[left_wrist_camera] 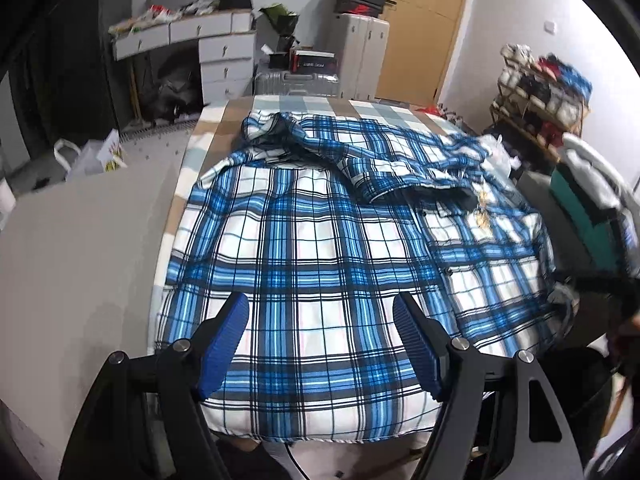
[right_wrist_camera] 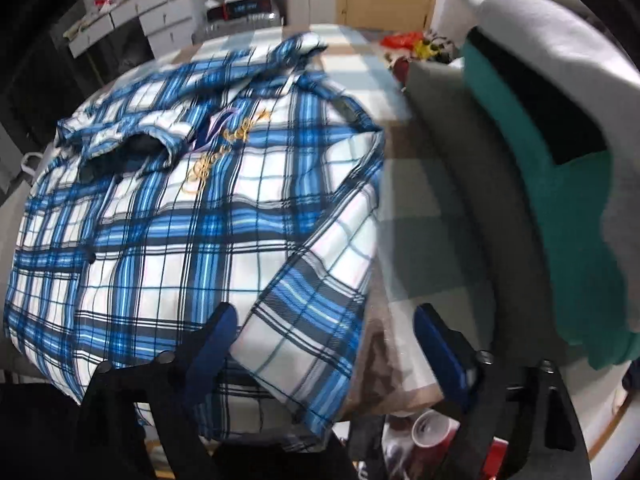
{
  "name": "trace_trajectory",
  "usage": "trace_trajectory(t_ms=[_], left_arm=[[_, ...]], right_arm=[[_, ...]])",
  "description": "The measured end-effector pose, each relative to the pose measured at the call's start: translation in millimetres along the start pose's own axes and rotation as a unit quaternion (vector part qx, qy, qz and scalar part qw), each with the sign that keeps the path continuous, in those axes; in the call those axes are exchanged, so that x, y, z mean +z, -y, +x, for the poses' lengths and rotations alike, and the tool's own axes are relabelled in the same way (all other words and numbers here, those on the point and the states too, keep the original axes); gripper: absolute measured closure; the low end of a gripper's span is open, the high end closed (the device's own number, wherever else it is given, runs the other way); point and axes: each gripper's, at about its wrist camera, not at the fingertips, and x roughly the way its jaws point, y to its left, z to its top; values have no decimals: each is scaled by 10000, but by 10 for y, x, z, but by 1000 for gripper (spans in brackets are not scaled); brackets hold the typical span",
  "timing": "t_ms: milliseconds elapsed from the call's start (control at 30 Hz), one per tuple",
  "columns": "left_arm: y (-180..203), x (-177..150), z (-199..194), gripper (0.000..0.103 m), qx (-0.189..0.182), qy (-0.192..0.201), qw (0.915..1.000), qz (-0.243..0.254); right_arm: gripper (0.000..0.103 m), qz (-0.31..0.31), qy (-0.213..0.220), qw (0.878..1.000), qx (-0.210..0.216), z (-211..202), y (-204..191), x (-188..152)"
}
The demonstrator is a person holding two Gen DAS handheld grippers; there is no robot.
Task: Fold large clothes
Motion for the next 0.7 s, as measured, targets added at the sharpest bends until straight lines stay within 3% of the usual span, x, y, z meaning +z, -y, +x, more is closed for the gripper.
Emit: trace_trajectory(t_ms=[67, 133, 200, 267, 467, 700], left_arm=[[-74, 7, 13, 32, -125, -68, 9997, -200], [-137, 9, 42, 32, -216, -186, 9988, -407], [-188, 3, 54, 32, -357, -266, 9972, -601], [-227, -1, 57, 32, -476, -339, 9953, -766], [-196, -13, -16, 32, -120, -193, 9977, -643], [-112, -56, 25, 32, 217, -263, 9988, -353]], right_arm=[[15, -158, -89, 9997, 134, 64, -97, 45], [24, -236, -160, 9996, 73, 133, -129, 84], [66, -258, -357, 9990, -6, 204, -127, 80], [78, -99, -491, 9987, 72, 242, -23, 19], [97, 160, -311, 9984, -451, 122, 417, -236], [97, 179, -21, 9937, -1110, -39, 694, -394]])
